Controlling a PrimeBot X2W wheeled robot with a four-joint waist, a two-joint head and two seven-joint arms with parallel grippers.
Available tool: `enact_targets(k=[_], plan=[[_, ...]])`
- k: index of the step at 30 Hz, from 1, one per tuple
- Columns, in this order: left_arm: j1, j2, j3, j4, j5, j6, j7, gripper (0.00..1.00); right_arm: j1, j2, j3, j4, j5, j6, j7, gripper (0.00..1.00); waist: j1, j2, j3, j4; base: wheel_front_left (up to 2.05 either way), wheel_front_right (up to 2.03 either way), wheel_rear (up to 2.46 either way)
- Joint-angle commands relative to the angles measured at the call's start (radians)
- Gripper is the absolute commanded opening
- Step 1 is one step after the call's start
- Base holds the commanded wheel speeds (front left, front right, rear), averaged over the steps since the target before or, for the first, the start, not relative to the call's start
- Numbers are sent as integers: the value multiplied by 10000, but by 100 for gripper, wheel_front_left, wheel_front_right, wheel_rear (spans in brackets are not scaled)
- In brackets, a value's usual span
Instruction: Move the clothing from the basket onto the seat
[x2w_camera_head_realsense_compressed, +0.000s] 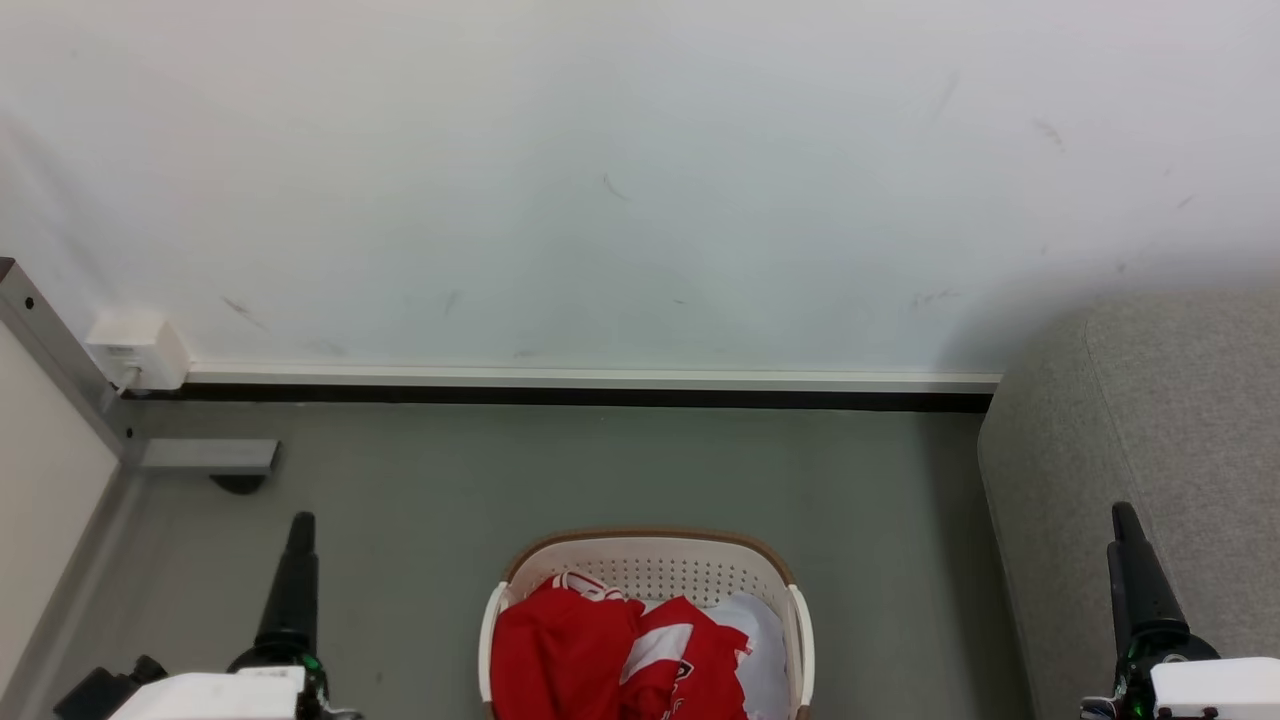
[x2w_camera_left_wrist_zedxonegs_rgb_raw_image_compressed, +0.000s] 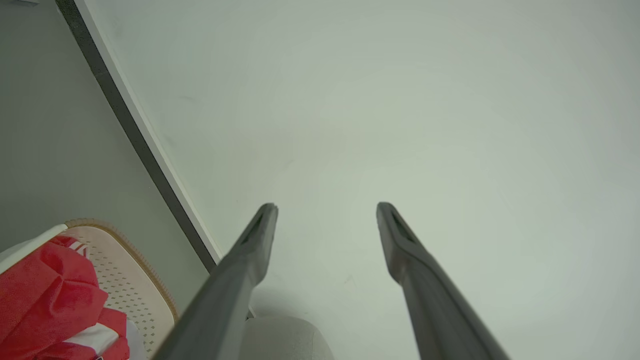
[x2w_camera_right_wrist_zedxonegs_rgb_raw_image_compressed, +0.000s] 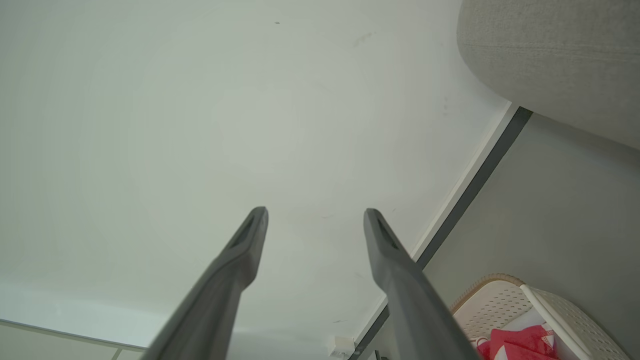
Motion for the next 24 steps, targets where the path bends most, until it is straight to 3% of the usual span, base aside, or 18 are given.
enact_targets(k=[1,10,24], plan=[[-210,58,8,-257,488,-30,-117,100,-289,-69,89,-250,-251,-3,-130,100,0,-1,3,-8,0,0,0],[-139,68,-123,-599,2796,-5,-466,100,-375,-225,296,-374,-1610,-5,-480,100,0,-1,17,-37,0,0,0],[-13,86,-600,-830,6213,641,-946,100,-435,-390,621,-244,-4892,-7,-960,100,0,-1,-40,-82,0,0,0]])
